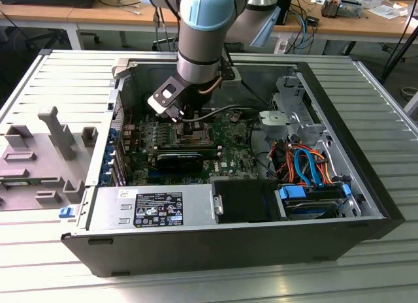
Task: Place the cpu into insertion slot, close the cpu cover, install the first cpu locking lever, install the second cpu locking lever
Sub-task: 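Close the cpu cover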
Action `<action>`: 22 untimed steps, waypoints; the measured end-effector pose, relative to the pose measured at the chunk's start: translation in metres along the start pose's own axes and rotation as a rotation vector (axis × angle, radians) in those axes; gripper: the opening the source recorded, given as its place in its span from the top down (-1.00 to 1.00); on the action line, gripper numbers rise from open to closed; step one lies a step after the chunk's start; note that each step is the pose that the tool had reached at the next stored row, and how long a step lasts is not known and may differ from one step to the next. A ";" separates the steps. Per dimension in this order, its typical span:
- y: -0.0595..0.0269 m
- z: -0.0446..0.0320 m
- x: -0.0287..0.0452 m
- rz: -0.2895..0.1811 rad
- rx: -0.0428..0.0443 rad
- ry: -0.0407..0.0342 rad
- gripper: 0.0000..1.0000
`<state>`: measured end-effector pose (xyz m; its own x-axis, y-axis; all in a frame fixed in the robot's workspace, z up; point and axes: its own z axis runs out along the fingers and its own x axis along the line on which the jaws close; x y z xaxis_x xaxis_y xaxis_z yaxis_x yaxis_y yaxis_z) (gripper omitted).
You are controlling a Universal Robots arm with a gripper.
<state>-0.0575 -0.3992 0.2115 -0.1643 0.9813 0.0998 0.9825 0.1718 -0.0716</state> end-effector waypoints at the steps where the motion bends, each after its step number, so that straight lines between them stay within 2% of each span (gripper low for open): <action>1: -0.0007 0.0023 -0.0001 0.000 0.0000 0.0000 0.79; 3: -0.0012 0.0057 -0.0004 0.000 0.0004 -0.0005 0.79; 7: -0.0012 0.0073 -0.0005 0.000 0.0003 -0.0010 0.79; 12: -0.0010 -0.0034 0.0004 0.000 0.0003 -0.0004 0.79; 15: 0.0060 -0.0052 -0.0007 0.000 0.0049 0.0022 0.79; 16: 0.0119 -0.0059 -0.0017 0.000 0.0098 0.0040 0.79; 17: 0.0139 -0.0064 -0.0020 0.001 0.0113 0.0045 0.79; 22: 0.0175 -0.0125 -0.0020 0.000 0.0130 0.0071 0.79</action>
<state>-0.0388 -0.3992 0.2224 -0.1631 0.9808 0.1069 0.9814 0.1725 -0.0845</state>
